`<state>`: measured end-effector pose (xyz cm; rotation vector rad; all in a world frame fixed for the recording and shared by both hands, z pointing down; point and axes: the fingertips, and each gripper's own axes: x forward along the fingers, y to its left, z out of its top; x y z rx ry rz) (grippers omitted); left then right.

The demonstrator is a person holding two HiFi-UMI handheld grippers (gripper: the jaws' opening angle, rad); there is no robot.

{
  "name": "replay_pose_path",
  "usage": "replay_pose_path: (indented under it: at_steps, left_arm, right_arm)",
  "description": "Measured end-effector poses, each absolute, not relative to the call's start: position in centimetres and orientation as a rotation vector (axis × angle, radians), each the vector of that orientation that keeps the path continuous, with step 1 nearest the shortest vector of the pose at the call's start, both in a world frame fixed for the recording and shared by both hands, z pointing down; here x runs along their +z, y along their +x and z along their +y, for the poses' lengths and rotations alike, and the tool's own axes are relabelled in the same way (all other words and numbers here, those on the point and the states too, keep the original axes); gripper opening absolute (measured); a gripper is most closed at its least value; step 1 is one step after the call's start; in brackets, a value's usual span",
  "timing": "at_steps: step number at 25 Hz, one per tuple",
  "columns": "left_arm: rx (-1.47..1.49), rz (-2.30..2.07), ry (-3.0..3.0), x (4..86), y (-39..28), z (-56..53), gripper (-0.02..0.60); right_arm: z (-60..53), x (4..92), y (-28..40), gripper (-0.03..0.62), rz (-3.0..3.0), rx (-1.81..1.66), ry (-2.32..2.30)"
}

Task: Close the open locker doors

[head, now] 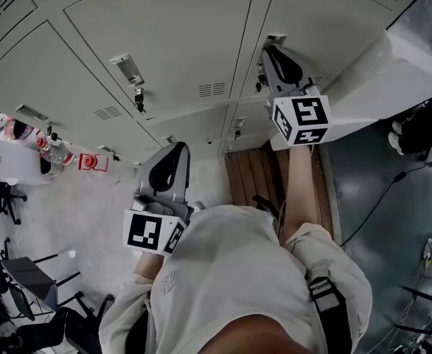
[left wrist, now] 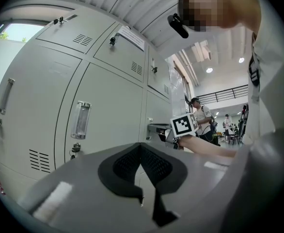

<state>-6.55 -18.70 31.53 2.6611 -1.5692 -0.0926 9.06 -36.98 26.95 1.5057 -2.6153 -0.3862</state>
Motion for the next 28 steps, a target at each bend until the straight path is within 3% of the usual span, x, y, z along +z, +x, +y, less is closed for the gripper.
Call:
replay_pose_path:
  at_steps: [19,28]
  left_arm:
    - [-0.107,-1.559,2.668,31.3,-7.6,-18.4,0.008]
    - [-0.115,-1.553,2.666,31.2,-8.6,-17.7,0.008]
  right_arm:
    - [-36.3,26.6,9.9,0.046,-2.504,-0.367,1.654]
    - [-27.7,24.0,8.0,0.035,-2.67,-0.41,1.6]
